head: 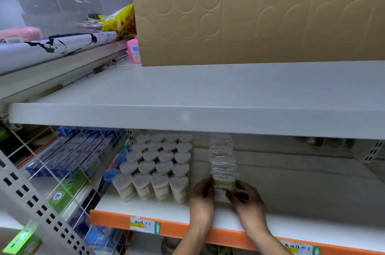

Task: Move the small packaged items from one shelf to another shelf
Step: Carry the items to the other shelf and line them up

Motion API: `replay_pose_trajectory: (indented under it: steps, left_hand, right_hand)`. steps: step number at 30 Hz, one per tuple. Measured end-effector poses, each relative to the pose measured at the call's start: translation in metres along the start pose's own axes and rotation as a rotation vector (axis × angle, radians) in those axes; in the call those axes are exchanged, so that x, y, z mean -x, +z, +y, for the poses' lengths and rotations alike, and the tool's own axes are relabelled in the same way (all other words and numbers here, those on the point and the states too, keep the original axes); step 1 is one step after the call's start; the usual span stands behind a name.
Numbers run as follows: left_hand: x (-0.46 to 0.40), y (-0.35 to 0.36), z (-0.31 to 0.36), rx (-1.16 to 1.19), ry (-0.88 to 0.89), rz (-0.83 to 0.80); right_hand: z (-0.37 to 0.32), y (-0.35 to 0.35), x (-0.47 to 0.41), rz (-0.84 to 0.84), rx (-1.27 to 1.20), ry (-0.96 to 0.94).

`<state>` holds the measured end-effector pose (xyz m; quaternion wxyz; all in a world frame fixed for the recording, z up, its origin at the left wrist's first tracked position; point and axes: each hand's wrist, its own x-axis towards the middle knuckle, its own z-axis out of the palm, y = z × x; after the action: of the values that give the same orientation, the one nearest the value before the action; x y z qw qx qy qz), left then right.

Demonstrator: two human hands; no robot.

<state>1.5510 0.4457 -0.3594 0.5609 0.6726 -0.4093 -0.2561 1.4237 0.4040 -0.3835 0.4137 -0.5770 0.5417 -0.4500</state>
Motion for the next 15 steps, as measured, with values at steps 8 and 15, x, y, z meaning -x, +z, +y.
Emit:
replay_pose_trajectory:
  steps: [8,15]
  left_hand:
    - [0.008,-0.002,0.006,-0.113,0.060,-0.006]
    - [0.021,-0.016,0.012,-0.249,-0.119,-0.054]
  right_hand:
    - [-0.001,0.000,0.000,0.012,-0.054,0.018]
    - [-0.005,-0.015,0.000,-0.002,-0.012,0.046]
